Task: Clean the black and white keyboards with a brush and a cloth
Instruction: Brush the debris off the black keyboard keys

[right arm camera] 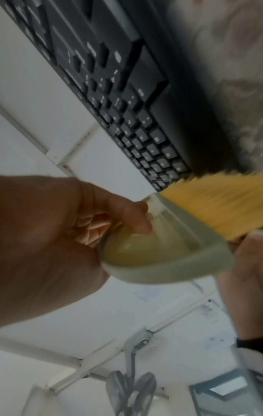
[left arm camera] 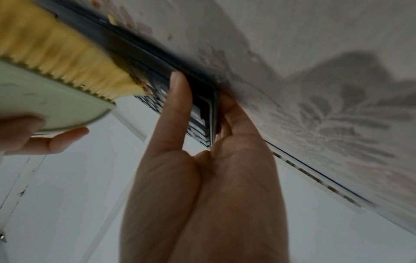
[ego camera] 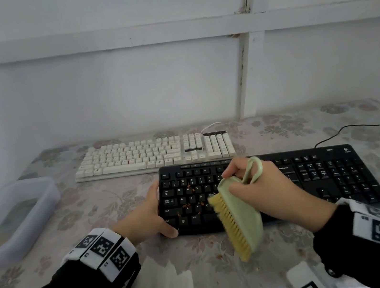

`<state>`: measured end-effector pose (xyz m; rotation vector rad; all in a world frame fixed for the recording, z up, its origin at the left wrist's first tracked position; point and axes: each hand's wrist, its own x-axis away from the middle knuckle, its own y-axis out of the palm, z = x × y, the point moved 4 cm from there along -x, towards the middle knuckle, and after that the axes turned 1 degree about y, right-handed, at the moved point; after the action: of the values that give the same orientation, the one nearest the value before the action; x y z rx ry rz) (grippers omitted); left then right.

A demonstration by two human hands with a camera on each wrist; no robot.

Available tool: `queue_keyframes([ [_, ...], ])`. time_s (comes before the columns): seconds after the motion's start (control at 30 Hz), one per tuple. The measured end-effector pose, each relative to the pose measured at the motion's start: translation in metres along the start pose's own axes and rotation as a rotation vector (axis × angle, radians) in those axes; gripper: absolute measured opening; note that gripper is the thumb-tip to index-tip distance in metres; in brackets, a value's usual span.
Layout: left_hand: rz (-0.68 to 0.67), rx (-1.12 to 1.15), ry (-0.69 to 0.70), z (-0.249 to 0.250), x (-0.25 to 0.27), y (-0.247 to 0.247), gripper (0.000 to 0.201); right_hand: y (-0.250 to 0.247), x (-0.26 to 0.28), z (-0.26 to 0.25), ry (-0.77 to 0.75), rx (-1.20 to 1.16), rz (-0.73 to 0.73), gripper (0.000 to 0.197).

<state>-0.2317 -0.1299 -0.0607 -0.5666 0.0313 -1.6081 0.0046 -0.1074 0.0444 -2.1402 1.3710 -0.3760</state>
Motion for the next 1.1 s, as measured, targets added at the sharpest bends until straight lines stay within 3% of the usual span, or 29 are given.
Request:
queue_keyframes([
  [0.2, 0.000, 0.013, -0.004, 0.002, 0.001, 0.001, 0.134, -0.035, -0.021, -0.015, -0.003, -0.143, 0.204, 0.010],
  [0.33, -0.001, 0.010, 0.001, -0.001, -0.001, 0.000, 0.140, -0.039, -0.036, -0.020, -0.028, -0.182, 0.249, 0.014],
  [0.63, 0.005, -0.029, 0.002, -0.002, -0.002, -0.001, 0.135, -0.004, -0.055, -0.027, -0.115, -0.025, 0.228, 0.021],
  [0.87, -0.001, -0.032, 0.004, -0.001, -0.002, 0.000, 0.134, 0.020, -0.032, -0.016, -0.113, 0.000, 0.106, 0.010],
  [1.0, -0.002, -0.018, 0.009, -0.002, -0.002, -0.001, 0.136, 0.021, -0.013, -0.015, -0.075, 0.052, 0.011, 0.009],
  [1.1, -0.006, -0.023, 0.009, -0.002, -0.002, -0.001, 0.137, 0.006, -0.018, -0.022, -0.045, 0.067, 0.040, 0.011],
])
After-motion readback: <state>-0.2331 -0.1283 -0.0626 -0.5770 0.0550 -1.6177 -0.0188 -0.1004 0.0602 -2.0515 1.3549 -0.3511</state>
